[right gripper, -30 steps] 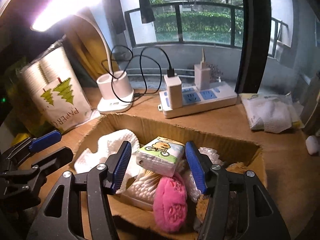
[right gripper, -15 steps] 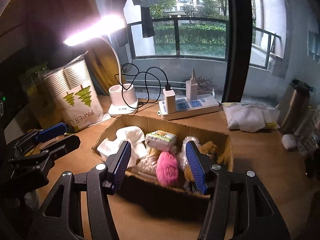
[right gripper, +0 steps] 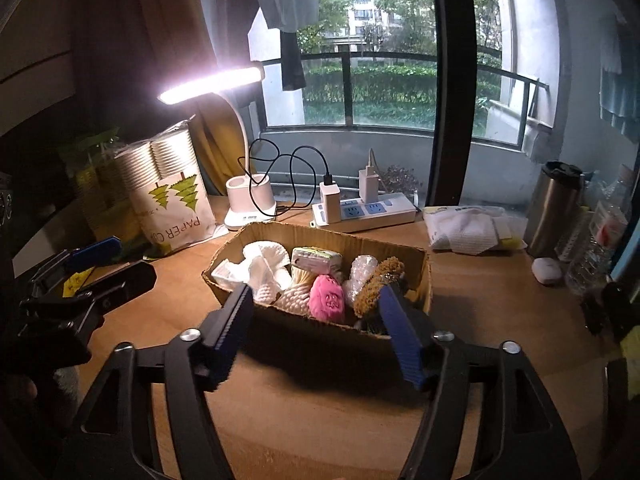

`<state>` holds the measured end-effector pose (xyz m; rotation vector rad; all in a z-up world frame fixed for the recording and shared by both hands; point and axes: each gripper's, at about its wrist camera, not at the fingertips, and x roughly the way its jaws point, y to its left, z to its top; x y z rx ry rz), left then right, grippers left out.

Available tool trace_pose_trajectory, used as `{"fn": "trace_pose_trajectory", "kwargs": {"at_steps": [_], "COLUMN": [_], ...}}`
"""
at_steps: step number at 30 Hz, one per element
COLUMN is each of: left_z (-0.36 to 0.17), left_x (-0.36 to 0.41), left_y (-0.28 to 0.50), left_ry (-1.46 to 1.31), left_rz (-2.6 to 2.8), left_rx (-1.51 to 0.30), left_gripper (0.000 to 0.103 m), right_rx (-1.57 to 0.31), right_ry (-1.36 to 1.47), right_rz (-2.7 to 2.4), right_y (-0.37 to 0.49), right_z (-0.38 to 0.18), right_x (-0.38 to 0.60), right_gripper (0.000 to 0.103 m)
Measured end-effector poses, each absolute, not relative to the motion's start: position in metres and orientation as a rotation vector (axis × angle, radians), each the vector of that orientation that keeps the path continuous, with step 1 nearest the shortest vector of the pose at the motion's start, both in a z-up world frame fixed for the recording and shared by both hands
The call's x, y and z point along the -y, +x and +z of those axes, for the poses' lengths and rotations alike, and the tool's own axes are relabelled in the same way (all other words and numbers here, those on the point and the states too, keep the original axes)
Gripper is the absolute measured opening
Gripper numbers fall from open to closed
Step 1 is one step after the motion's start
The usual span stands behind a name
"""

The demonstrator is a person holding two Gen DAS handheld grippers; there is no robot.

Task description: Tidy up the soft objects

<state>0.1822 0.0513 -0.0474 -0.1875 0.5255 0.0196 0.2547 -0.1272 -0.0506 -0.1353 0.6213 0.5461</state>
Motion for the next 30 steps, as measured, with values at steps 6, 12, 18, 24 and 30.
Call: {"fn": "trace_pose_trajectory", "kwargs": {"at_steps": [6,12,18,24,30], "left_z": [-0.038,-0.02,0.005,0.026,0.046], "left_x": [-0.046,-0.042,-0.035,-0.034,-0.024], "left_y": [0.164,0.142,0.112,0.092,0.078], "left_ry": [-0.17,-0.16,-0.129,-0.114,-0.082], "left_rz": [0.051,0.077,0.072,0.066,0.034], "left_rx": [-0.511,-0.452,-0.356,-0.315,-0.267], "left_gripper": [0.095,0.096,0.096,0.096,0.096], "right_rx": [-0.596,-0.545,-0.492,-0.426,-0.367], "right_ry": [-0.147,-0.142,-0.144,-0.129,-0.119], "right_rz": [0.539,0.524,0.51,0.498,0.471], "right_y": [0.232,0.208,0.184,0.157,0.136], "right_z": [-0.043,-0.027,-0.009,0.012,0.032], "right_x": [0.137,0.148,0.157,0.165,0.176], "right_gripper": [0.081,0.082,0.083,0.084,0.084]}}
